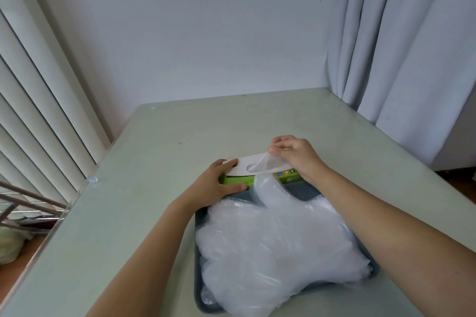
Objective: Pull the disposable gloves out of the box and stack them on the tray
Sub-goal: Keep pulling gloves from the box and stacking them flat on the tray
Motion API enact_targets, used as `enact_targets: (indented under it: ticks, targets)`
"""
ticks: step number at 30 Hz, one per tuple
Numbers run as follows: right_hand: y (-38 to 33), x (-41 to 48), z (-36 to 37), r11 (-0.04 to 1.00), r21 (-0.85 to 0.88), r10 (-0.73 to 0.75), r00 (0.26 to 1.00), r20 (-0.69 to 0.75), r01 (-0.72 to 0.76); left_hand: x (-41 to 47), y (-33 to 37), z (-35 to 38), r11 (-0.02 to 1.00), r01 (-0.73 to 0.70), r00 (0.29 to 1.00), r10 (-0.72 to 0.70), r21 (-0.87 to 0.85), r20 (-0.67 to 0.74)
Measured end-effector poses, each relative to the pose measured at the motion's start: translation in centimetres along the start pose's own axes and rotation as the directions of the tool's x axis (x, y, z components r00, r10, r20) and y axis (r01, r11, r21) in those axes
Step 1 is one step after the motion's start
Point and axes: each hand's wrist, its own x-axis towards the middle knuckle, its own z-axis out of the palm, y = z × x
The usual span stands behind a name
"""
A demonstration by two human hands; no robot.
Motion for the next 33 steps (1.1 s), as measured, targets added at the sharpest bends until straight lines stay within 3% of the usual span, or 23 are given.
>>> enact_targets:
  ticks: [3,6,9,12,13,15,18,20,26,29,33]
  targets:
    - [-0.9,-0.2,-0.4,0.98,0.187,0.074,0.997,0.006,-0.073,0.5,0.3,-0.4,0.999,0.042,0.998,-0.042,0.012,0.043]
    - [-3.2,-0.6,-1.3,0.934,0.354,0.057,0.998,0.002,-0.054,0.9,0.9,-0.7,0.997,0.071,0.995,-0.074,0.044,0.065]
    - [-6.6,-1.3,-2.4,0.754,0.656,-0.004,1.0,0.027,-0.015,0.9,1.2,-0.8,0.992,0.077,0.993,-0.085,0.098,0.083]
    - [-9.4,-2.7,-3.3,0.574,0.818,-0.024,0.998,0.055,-0.032,0.3,2.6,-1.3,0.977,0.087,0.991,-0.104,0.197,0.081]
    - [-10.0,-3.3,-3.3,0.52,0.853,-0.007,0.998,0.064,-0.051,-0.2,3.2,-1.6,0.981,0.078,0.995,-0.088,0.179,0.052]
    - [-10.9,-4.6,-3.1,0.478,0.873,0.043,0.995,0.086,-0.096,-1.4,5.4,-2.1,0.999,-0.004,0.999,0.003,-0.035,-0.048]
    - [-10.7,-6.3,-2.8,0.474,0.871,0.064,0.992,0.112,-0.129,-3.9,9.4,-2.1,0.901,-0.167,0.985,0.135,-0.399,-0.109]
    - [-10.7,-7.5,-2.4,0.477,0.861,0.068,0.984,0.163,-0.176,-4.9,11.4,-1.7,0.865,-0.194,0.98,0.151,-0.464,-0.129]
    - [-9.5,-9.5,-1.6,0.536,0.808,0.119,0.97,0.213,-0.244,-6.4,14.7,-1.1,0.838,-0.25,0.922,0.053,-0.486,-0.383]
    - [-9.4,-10.3,-2.6,0.605,0.734,0.14,0.949,0.282,-0.307,-7.2,15.3,-2.1,0.886,-0.229,0.929,0.075,-0.403,-0.363]
    - [-10.5,-11.1,-4.2,0.75,0.564,0.126,0.912,0.39,-0.345,-8.4,16.3,-4.0,0.958,-0.097,0.976,0.039,-0.269,-0.214]
